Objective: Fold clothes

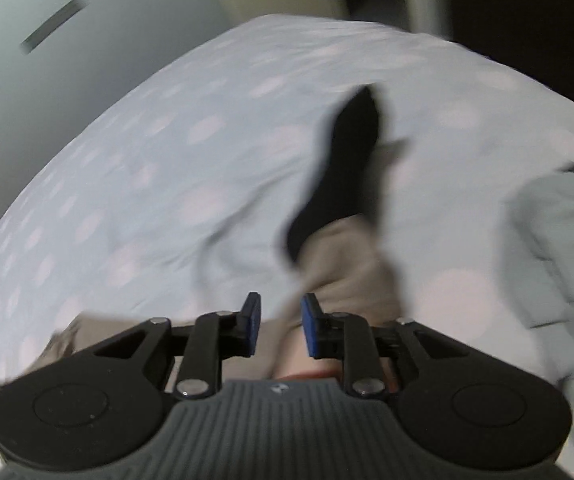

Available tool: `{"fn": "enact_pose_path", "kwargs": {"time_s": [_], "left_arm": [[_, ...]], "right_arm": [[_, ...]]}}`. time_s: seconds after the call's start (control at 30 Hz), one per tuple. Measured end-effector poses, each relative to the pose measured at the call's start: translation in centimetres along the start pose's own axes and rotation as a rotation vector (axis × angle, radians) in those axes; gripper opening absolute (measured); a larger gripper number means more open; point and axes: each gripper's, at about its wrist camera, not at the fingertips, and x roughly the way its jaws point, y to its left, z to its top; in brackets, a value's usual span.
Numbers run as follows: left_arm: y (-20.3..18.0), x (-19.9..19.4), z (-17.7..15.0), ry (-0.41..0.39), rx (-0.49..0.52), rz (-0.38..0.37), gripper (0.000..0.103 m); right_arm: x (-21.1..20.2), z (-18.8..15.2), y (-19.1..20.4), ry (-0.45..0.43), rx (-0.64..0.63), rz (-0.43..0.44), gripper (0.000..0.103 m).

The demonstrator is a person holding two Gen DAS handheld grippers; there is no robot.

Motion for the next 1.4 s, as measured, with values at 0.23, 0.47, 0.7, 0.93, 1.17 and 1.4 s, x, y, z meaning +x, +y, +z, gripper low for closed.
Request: {"fn": "enact_pose_path", "kwargs": {"time_s": [0.23,0.47,0.7,0.93,1.17,1.4], "left_arm": [[-2.3,-0.6,0.1,0.012,0.001,0.005,0.038],[-3.7,-0.8,0.1,0.028,0.023,0.027,0.039],[-4.3,-0.2,-0.3,0.046,0.032,0.014,0.039],[-3.7,-0.9,-0.7,0.031,0.0,-0.043,0.039],[-1.2,-1.5,-1.0,0.015,-0.058,-0.083,0.039],[2.3,-1.7,-1.6,-0.028,-0.119,-0.133,0.039]], "right_arm": [[3.8,4.3,-1.1,0.078,0.037,-0.011,0.028],[8.7,5.9,-0.3,0.109,0.058,-0.075,0.028],[8.5,5.0,-0.1,0.095,0.013,-0.132,0.003],[2.7,4.8,4.4,0.053,-0.08,-0.047,0.003],[-2.8,2.9,14.2,0.029,-0.193,0.062,0.003],[-5.7,-0.7,24.6,0.011,-0.291,0.145,0.003]]}}
